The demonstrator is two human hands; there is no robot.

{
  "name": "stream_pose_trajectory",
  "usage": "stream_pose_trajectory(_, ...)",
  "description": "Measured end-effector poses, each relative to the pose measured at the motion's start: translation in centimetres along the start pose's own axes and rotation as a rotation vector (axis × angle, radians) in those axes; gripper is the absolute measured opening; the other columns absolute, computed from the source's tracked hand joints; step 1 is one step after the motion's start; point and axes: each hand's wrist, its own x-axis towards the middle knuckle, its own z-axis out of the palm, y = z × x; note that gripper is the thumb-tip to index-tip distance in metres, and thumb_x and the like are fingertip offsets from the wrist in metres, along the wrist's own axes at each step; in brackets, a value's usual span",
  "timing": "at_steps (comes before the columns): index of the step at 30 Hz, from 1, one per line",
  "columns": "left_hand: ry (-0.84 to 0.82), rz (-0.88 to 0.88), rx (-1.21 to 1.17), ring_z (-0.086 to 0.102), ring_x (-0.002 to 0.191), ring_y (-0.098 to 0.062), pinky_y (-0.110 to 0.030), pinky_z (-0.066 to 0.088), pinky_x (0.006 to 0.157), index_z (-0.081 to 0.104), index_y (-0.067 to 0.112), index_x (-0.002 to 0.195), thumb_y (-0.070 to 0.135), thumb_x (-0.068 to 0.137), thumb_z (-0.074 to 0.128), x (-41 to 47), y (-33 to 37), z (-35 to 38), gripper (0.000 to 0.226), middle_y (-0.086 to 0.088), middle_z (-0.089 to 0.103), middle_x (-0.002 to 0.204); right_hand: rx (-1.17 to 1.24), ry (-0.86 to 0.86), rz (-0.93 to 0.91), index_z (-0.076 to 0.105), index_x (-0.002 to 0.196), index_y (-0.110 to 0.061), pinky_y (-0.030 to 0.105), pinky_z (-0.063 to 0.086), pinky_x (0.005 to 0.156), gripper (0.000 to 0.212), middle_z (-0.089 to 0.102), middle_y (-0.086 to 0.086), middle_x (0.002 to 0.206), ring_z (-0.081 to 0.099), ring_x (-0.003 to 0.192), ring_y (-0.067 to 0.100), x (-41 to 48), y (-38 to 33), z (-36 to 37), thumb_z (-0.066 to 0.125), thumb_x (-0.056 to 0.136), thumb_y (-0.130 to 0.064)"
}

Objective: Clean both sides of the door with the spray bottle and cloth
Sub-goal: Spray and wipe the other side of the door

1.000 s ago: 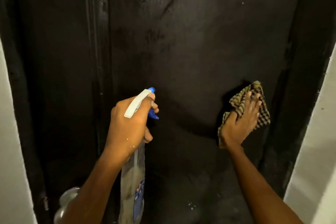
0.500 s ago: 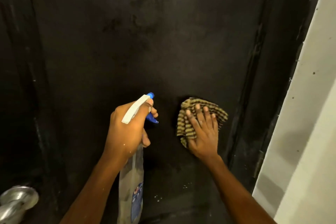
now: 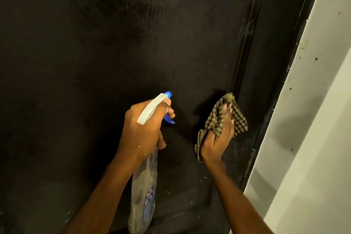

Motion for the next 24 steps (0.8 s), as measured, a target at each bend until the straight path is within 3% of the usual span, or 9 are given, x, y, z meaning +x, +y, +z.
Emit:
stream_pose_trajectory(2, -0.007, -0.014, -0.019, 0.063, 0.05, -0.031, -0.037, 0.049, 0.044, 0.073, 0.023, 0.08, 0.037, 0.093, 0.059, 0.1, -0.4, 0.8, 0.023, 0.0, 0.074, 0.083, -0.021, -0.01, 0.088, 0.036, 0.15, -0.017, 0.053, 0.027, 0.119, 0.052, 0.04, -0.005, 0.154, 0.034, 0.147, 0.013, -4.6, 1.7, -0.7, 0.032, 0.097, -0.013)
stream_pose_trajectory(5, 0.017, -0.089, -0.077, 0.065, 0.053, -0.006, -0.025, 0.054, 0.049, 0.072, 0.044, 0.071, 0.037, 0.089, 0.061, -0.2, -0.8, 1.6, 0.022, 0.017, 0.071, 0.07, -0.007, 0.011, 0.205, 0.034, 0.151, -0.02, 0.04, 0.023, 0.124, 0.054, 0.035, -0.013, 0.156, 0.031, 0.148, 0.007, -8.2, 1.7, -0.9, 0.03, 0.098, -0.013)
stream_pose_trajectory(9, -0.018, -0.024, 0.008, 0.066, 0.06, -0.037, -0.041, 0.055, 0.055, 0.071, 0.018, 0.082, 0.03, 0.096, 0.057, 0.2, -1.8, 2.1, 0.023, 0.0, 0.074, 0.082, 0.105, 0.092, 0.237, 0.034, 0.152, -0.028, 0.041, 0.025, 0.124, 0.059, 0.041, -0.003, 0.154, 0.036, 0.147, 0.016, -5.0, -0.4, 0.1, 0.033, 0.096, -0.011)
stream_pose_trajectory(13, -0.038, -0.009, 0.006, 0.061, 0.049, -0.041, -0.039, 0.049, 0.043, 0.071, 0.013, 0.083, 0.037, 0.093, 0.056, 0.6, -1.8, 2.6, 0.03, -0.002, 0.073, 0.08, 0.13, 0.079, 0.136, 0.039, 0.146, -0.019, 0.043, 0.023, 0.123, 0.053, 0.041, -0.011, 0.151, 0.036, 0.146, 0.018, 3.2, -2.8, 0.7, 0.035, 0.094, -0.014)
stream_pose_trajectory(15, -0.052, -0.003, 0.01, 0.058, 0.043, -0.039, -0.043, 0.048, 0.041, 0.071, 0.009, 0.087, 0.032, 0.097, 0.056, 0.9, -1.6, 3.0, 0.029, -0.005, 0.073, 0.083, 0.121, 0.077, 0.117, 0.04, 0.145, -0.018, 0.035, 0.02, 0.124, 0.053, 0.038, -0.018, 0.148, 0.034, 0.145, 0.009, 5.7, -3.7, 0.8, 0.035, 0.093, -0.016)
stream_pose_trajectory(17, -0.062, 0.0, 0.014, 0.058, 0.044, -0.04, -0.042, 0.049, 0.043, 0.071, 0.009, 0.089, 0.026, 0.098, 0.053, 1.3, -1.5, 3.3, 0.026, -0.006, 0.074, 0.086, 0.115, 0.079, 0.116, 0.044, 0.144, -0.008, 0.031, 0.02, 0.123, 0.054, 0.043, -0.008, 0.146, 0.033, 0.142, -0.006, 5.8, -3.3, 0.7, 0.035, 0.091, -0.016)
stream_pose_trajectory(19, -0.077, 0.001, 0.012, 0.059, 0.046, -0.041, -0.04, 0.048, 0.044, 0.071, 0.01, 0.088, 0.027, 0.098, 0.052, 1.5, -1.5, 3.7, 0.027, -0.005, 0.073, 0.086, 0.121, 0.083, 0.127, 0.047, 0.142, -0.002, 0.038, 0.025, 0.122, 0.054, 0.049, 0.003, 0.143, 0.033, 0.139, -0.013, 4.0, -2.1, 0.3, 0.036, 0.09, -0.013)
stream_pose_trajectory(22, -0.092, 0.001, -0.008, 0.056, 0.041, -0.035, -0.037, 0.047, 0.042, 0.071, 0.012, 0.084, 0.028, 0.099, 0.052, 1.7, -1.8, 4.1, 0.029, -0.004, 0.073, 0.084, 0.11, 0.089, 0.167, 0.047, 0.147, -0.014, 0.059, 0.031, 0.114, 0.06, 0.056, 0.002, 0.142, 0.035, 0.138, -0.013, -1.0, 0.3, -0.9, 0.035, 0.088, -0.008)
stream_pose_trajectory(24, -0.093, 0.0, -0.009, 0.055, 0.037, -0.028, -0.035, 0.047, 0.041, 0.071, 0.013, 0.083, 0.025, 0.1, 0.052, 1.6, -2.0, 4.4, 0.028, -0.002, 0.073, 0.079, 0.082, 0.058, 0.208, 0.044, 0.142, -0.021, 0.067, 0.034, 0.11, 0.057, 0.057, 0.003, 0.138, 0.042, 0.138, -0.003, -4.7, 1.6, -1.7, 0.033, 0.088, -0.009)
